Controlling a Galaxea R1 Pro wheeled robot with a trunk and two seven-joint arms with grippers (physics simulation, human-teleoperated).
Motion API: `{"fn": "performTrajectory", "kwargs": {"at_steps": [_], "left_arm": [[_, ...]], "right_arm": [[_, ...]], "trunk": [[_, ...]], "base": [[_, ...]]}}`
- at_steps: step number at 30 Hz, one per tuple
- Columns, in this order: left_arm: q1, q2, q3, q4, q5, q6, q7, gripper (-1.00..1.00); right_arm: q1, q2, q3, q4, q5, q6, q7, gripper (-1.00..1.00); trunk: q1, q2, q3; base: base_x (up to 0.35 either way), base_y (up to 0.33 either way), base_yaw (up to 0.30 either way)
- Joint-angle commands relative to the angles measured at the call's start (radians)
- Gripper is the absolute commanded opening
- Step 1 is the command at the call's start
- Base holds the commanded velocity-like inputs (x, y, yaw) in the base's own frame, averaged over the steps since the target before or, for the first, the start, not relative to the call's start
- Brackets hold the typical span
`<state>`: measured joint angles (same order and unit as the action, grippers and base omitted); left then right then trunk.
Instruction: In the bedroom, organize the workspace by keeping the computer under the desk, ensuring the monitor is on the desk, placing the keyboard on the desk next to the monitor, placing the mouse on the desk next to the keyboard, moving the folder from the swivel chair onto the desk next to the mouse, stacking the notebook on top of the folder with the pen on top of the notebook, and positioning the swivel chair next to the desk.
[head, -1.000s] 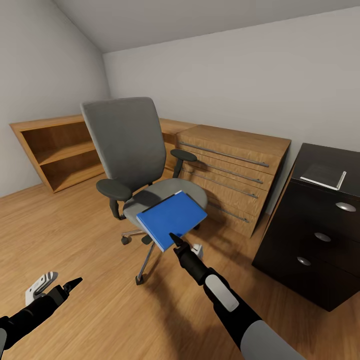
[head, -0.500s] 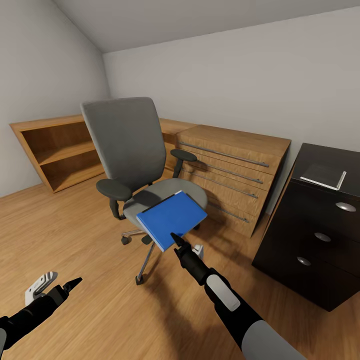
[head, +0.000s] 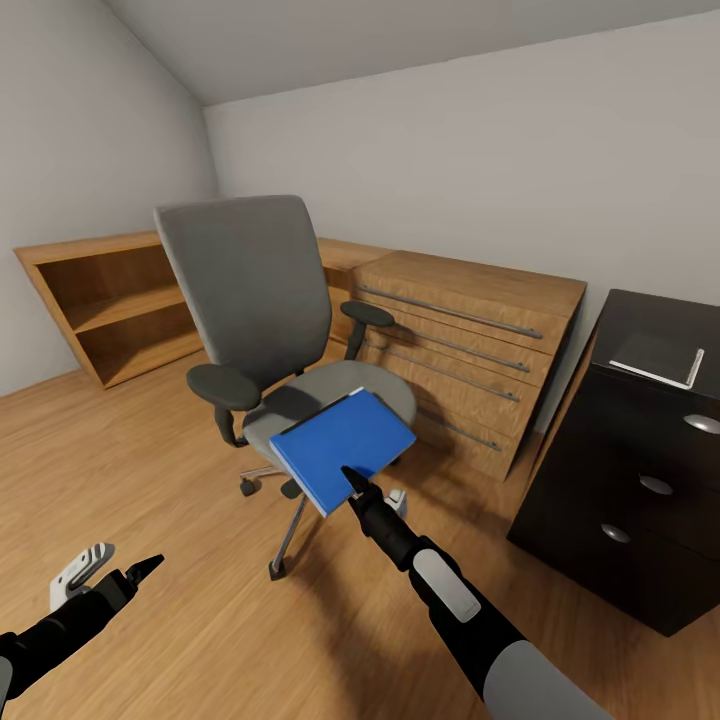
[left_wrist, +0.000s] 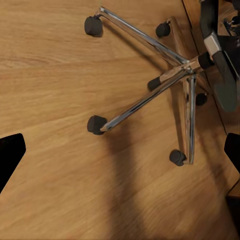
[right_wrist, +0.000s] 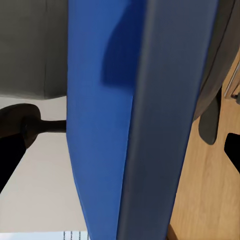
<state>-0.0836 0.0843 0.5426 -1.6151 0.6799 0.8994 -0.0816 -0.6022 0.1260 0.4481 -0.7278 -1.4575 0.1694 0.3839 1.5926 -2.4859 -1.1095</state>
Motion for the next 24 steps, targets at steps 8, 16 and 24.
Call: {"fn": "performTrajectory", "kwargs": {"at_steps": [8, 16, 24], "left_arm": [[-0.001, 0.0, 0.002, 0.0, -0.006, 0.006, -0.009, 1.0], [-0.001, 0.0, 0.003, 0.0, -0.006, 0.006, -0.009, 1.0], [-0.001, 0.0, 0.003, 0.0, -0.006, 0.006, -0.009, 1.0]], "right_arm": [[-0.001, 0.001, 0.003, 0.003, -0.01, 0.004, 0.001, 1.0], [-0.001, 0.002, 0.006, 0.002, -0.01, 0.004, 0.001, 1.0], [-0.001, 0.004, 0.008, 0.002, -0.009, 0.004, 0.001, 1.0]], "trunk": [[0.0, 0.0, -0.001], [0.0, 0.0, -0.001], [0.0, 0.0, -0.001]], "base": [[0.003, 0.0, 0.0], [0.0, 0.0, 0.0], [0.0, 0.0, 0.0]]}}
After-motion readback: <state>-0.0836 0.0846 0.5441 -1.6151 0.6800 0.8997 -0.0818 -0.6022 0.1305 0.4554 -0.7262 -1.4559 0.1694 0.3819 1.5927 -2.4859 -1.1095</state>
